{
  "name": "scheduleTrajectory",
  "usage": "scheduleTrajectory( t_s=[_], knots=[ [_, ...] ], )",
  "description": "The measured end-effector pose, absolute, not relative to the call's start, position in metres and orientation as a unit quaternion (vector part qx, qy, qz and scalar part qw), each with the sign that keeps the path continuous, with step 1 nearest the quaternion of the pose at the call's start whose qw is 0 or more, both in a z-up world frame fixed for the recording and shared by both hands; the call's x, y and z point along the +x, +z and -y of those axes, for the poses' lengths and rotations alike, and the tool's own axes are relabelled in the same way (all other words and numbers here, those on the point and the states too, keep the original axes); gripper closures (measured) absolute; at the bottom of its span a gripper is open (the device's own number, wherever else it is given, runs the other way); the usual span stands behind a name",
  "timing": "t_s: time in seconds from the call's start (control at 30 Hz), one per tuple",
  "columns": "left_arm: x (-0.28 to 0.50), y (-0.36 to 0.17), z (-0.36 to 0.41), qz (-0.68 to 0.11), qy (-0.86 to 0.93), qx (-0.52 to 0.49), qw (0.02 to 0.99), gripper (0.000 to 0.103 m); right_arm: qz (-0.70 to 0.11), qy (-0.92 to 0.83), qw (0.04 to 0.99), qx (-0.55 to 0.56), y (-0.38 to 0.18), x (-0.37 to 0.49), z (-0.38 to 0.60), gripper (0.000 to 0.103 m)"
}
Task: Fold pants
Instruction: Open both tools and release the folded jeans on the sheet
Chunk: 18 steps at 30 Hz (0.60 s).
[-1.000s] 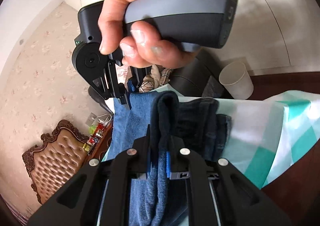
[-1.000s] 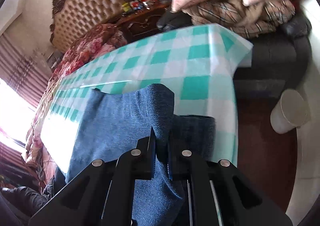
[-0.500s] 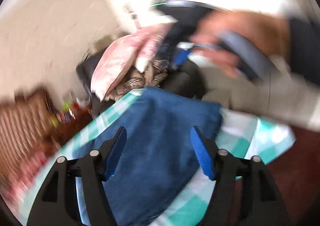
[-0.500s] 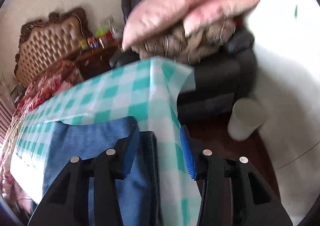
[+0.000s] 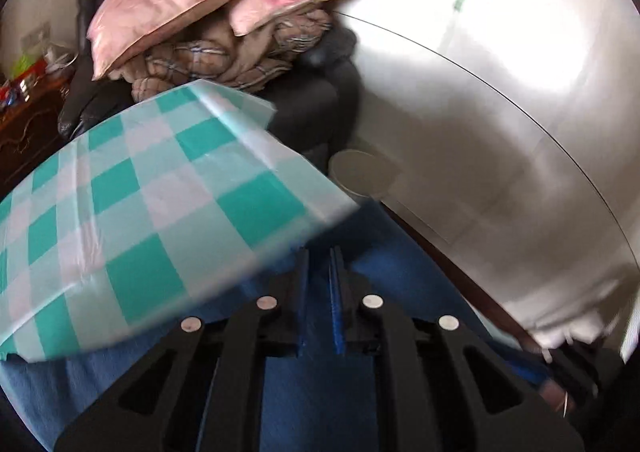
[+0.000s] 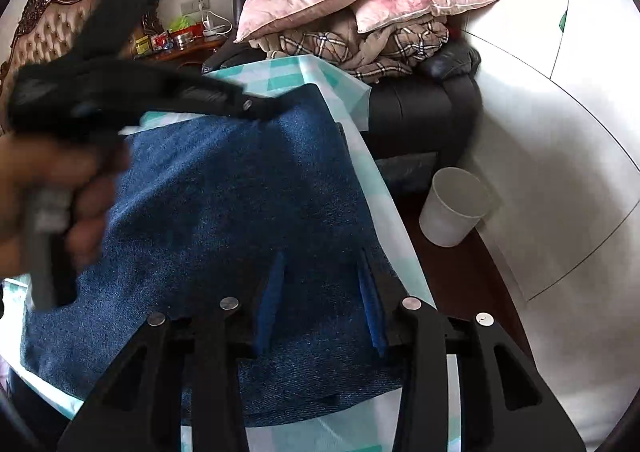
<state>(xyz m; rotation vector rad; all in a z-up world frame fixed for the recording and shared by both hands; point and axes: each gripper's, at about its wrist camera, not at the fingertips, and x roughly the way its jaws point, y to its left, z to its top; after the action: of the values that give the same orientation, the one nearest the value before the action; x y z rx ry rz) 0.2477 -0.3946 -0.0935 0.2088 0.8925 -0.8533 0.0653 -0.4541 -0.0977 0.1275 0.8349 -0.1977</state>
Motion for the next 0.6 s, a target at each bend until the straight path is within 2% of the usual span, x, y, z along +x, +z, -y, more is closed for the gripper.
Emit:
scheduleTrajectory(
  t_s=[0.1, 0.3, 0.37, 0.5, 0.6],
  knots=[
    [0.258, -0.096, 0.392, -0.432, -0.374, 0.089, 0.816, 0.091, -0.407, -0.095, 0.907, 0.054, -0.100, 0.066, 0.453, 0.066],
    [0.217, -0.066, 0.315, -0.394, -0.339, 0.039, 0.853, 0.090, -0.416, -0.086, 0.902, 0.073, -0.086, 0.065, 0.460, 0.067],
    [0.206, -0.076, 0.303, -0.410, -0.337, 0.041, 0.847, 0.090, -0.397, -0.081, 0.909, 0.093, -0.068, 0.068, 0.464, 0.066],
    [0.204, -0.111, 0.308, -0.446, -0.316, 0.080, 0.834, 0.090, -0.381, -0.074, 0.920, 0.058, -0.041, 0.110, 0.453, 0.066],
    [0.200, -0.106, 0.303, -0.444, -0.311, 0.073, 0.837, 0.088, -0.392, -0.068, 0.917, 0.040, -0.041, 0.140, 0.445, 0.066]
  ],
)
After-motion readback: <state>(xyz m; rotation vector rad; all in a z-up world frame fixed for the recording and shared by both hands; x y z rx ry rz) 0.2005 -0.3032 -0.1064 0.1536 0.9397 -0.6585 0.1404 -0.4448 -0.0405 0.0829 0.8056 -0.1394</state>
